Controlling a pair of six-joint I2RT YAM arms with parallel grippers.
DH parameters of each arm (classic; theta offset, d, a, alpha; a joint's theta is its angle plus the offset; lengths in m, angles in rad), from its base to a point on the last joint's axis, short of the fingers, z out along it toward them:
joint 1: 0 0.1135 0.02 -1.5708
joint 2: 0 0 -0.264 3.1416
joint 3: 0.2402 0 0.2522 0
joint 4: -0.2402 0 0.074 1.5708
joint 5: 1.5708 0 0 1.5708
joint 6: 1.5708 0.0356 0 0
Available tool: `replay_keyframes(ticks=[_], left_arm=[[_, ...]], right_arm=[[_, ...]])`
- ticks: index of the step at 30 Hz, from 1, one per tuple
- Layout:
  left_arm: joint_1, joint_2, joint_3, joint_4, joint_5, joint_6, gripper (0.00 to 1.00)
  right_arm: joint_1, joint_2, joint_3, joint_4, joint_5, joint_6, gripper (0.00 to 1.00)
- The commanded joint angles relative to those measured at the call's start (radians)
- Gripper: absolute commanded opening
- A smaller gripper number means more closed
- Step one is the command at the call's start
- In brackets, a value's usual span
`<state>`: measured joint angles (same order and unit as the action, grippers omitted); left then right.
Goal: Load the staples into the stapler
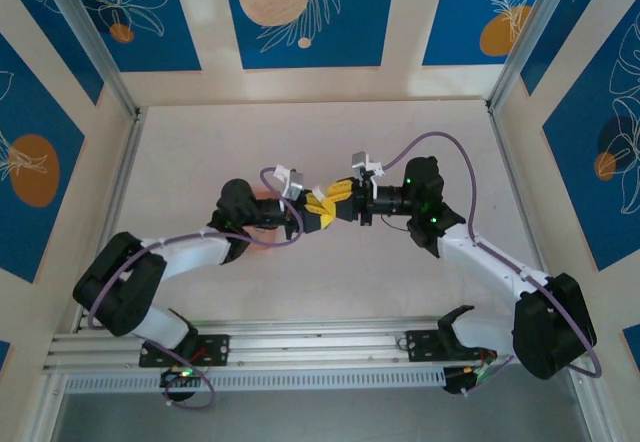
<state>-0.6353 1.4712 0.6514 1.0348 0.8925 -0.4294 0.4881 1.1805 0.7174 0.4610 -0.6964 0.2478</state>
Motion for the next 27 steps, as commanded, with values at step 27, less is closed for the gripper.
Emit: replay_keyframes(ticks=[27], left_arm=[[-0.128, 0.310, 0.479, -1.305, -0.971, -0.276, 0.11]], right_arm=[[-0.058, -0.058, 0.006, -0.702, 0.685, 0.603, 0.51]])
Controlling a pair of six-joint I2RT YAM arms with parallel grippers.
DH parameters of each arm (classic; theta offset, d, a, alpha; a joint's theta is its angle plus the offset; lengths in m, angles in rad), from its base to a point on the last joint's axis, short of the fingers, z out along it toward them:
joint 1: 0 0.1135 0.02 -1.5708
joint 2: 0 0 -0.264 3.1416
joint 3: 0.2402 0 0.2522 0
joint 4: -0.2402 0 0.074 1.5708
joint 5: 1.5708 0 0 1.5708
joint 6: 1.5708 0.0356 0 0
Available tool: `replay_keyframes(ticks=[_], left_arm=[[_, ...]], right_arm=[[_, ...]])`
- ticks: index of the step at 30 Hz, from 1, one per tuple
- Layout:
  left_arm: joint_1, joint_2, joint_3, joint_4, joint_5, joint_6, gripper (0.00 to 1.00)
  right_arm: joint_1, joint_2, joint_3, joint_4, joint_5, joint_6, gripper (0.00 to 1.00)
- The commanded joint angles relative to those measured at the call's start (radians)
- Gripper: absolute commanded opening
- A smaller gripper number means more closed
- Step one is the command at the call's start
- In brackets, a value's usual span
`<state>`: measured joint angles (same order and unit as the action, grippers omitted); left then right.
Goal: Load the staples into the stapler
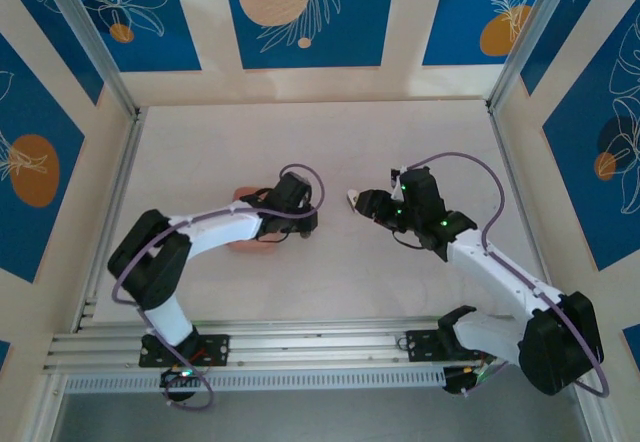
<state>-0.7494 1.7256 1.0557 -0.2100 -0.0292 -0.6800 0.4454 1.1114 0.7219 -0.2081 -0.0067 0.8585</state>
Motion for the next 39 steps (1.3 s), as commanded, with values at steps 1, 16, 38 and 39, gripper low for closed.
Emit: replay_keyframes(ticks=[1, 16, 38, 39], left_arm=[[-0.013, 0.078, 0.093, -0.064, -0.050, -0.028, 0.11], [-0.006, 0.314, 0.349, -0.188, -0.147, -0.022, 0.24], [-0.006, 0.255, 0.414, -0.181, -0.127, -0.010, 0.70], [-0.004, 0.244, 0.415, -0.192, -0.120, 0.005, 0.71]], right_arm=[[-0.021, 0.018, 0.002, -0.033, -0.009, -0.013, 0.51], [-0.041, 0.075, 0.014, -0.049, 0.015, 0.000, 0.51], [-0.036, 0.044, 0.025, -0.132, 0.072, -0.070, 0.60], [-0.036, 0.042, 0.017, -0.128, 0.062, -0.074, 0.61]])
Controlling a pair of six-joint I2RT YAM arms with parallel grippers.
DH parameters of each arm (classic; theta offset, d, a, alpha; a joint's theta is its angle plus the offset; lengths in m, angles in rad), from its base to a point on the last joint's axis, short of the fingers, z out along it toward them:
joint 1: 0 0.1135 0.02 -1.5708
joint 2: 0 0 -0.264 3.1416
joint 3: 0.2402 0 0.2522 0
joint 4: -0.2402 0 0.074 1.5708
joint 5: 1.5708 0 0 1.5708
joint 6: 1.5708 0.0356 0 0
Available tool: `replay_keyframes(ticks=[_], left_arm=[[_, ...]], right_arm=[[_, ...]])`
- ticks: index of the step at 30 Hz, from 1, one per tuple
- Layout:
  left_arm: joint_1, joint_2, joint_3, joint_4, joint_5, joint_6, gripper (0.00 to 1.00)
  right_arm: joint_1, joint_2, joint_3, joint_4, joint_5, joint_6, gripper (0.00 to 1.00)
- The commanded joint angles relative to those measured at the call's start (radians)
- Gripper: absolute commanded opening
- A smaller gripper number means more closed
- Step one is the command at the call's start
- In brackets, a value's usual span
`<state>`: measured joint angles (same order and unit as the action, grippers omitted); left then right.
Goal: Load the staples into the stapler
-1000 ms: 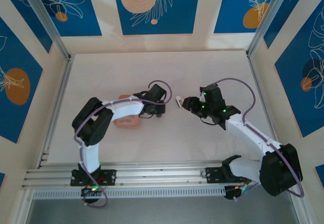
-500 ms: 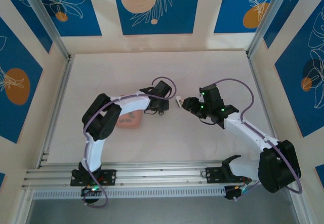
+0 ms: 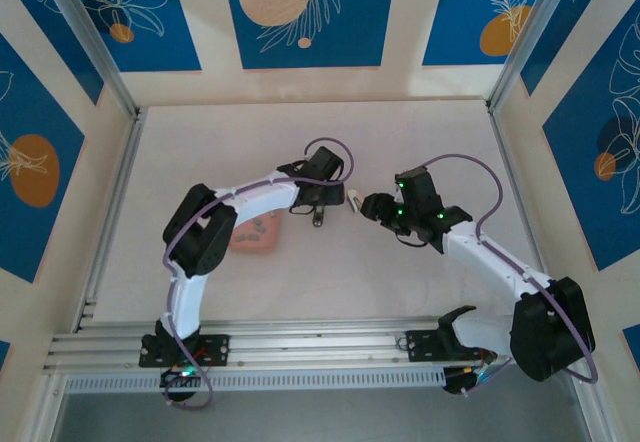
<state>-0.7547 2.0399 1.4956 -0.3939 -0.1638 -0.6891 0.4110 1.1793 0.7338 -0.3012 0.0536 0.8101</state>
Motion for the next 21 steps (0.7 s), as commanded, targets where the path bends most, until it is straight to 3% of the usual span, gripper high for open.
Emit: replay_keyframes(ticks=[1, 10, 21], left_arm=[[0.002, -0.078, -0.018, -0.024, 0.023, 0.031, 0.73], [0.034, -0.152, -0.053, -0.009, 0.163, 0.083, 0.79], [0.076, -0.272, -0.142, 0.009, 0.262, 0.165, 0.81]], right_arm=[[-0.001, -0.025, 0.001, -0.035, -0.006, -0.034, 0.63], [-0.001, 0.062, 0.079, -0.129, -0.038, -0.131, 0.70], [-0.001, 0.347, 0.360, -0.353, -0.049, -0.370, 0.76]])
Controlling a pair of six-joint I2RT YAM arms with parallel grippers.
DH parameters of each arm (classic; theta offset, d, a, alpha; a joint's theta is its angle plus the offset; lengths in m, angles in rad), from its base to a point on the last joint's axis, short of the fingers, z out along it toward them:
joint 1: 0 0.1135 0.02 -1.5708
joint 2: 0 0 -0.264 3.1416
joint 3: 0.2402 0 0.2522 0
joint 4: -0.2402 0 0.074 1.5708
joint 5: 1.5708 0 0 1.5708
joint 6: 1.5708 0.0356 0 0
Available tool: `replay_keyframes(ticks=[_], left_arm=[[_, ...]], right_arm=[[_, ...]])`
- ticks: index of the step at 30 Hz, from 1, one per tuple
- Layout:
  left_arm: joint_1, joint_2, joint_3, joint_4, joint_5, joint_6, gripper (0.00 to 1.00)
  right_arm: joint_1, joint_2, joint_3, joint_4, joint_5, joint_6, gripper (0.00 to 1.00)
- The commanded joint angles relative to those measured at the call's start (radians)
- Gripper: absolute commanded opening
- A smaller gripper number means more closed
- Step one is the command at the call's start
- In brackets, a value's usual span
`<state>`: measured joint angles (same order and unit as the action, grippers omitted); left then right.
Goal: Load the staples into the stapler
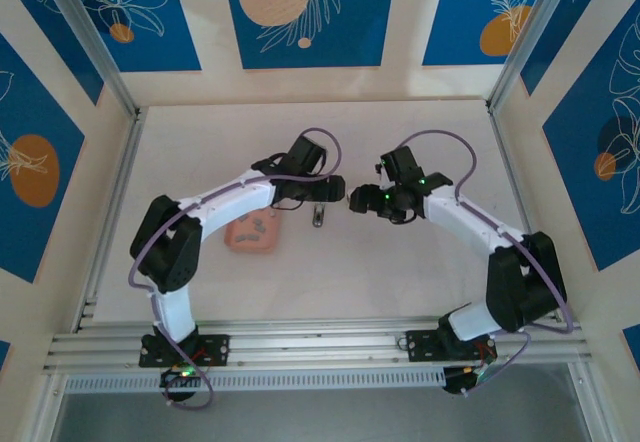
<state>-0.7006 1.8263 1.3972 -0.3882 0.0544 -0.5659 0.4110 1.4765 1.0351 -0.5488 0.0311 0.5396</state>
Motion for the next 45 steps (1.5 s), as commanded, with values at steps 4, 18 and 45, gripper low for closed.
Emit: replay_keyframes(ticks=[4, 18, 45], left_arm=[[0.044, -0.131, -0.158, 0.056, 0.022, 0.041, 0.81], [0.078, -0.210, -0.287, 0.109, 0.023, -0.002, 0.80], [0.080, -0.308, -0.330, 0.223, 0.300, -0.060, 0.77]], right_arm=[[0.004, 0.168, 0.147, -0.149, -0.039, -0.161, 0.76], [0.049, 0.542, 0.483, -0.330, 0.204, -0.350, 0.75], [0.092, 0.122, 0.056, -0.014, 0.136, -0.557, 0.34]])
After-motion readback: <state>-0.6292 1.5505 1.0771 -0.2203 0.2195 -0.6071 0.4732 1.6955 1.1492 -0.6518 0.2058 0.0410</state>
